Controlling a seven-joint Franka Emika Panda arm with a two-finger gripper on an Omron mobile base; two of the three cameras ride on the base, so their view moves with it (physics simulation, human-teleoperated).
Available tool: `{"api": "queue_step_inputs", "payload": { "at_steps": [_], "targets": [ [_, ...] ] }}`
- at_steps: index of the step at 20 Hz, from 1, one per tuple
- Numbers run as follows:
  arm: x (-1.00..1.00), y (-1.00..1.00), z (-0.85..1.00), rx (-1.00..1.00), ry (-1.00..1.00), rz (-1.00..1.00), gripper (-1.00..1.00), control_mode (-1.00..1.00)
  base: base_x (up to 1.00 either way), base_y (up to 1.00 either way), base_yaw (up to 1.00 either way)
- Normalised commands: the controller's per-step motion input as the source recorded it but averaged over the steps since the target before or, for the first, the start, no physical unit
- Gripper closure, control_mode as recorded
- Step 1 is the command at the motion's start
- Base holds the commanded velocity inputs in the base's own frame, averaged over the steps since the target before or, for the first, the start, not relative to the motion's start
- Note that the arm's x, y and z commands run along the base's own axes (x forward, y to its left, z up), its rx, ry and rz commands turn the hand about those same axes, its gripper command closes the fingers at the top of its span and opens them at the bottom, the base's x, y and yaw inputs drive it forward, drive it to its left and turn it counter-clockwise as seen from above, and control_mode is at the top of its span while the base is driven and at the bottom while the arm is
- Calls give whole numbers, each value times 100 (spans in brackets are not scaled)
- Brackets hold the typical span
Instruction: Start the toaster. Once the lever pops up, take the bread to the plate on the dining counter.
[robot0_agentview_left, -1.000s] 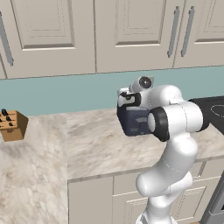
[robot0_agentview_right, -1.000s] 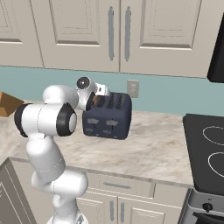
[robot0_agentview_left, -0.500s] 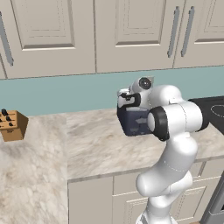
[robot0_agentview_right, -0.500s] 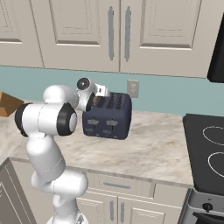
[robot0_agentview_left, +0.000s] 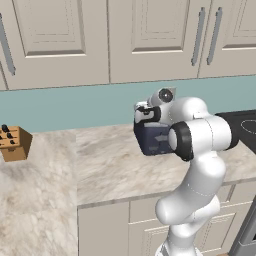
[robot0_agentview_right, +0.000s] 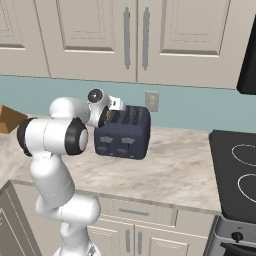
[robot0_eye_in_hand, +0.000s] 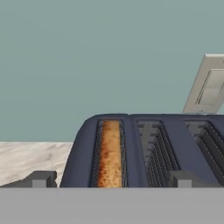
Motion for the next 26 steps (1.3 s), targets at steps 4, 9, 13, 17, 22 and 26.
{"api": "queue_step_inputs", "payload": {
  "at_steps": [4, 9, 13, 17, 22, 26],
  "targets": [
    [0, 0, 0, 0, 0, 0, -100, -100, 0, 0, 0],
    [0, 0, 0, 0, 0, 0, 100, -100, 0, 0, 0],
    [0, 0, 0, 0, 0, 0, 100, -100, 0, 0, 0],
    [0, 0, 0, 0, 0, 0, 100, -100, 0, 0, 0],
    [0, 0, 0, 0, 0, 0, 100, -100, 0, 0, 0],
    [0, 0, 0, 0, 0, 0, 100, -100, 0, 0, 0]
  ]
}}
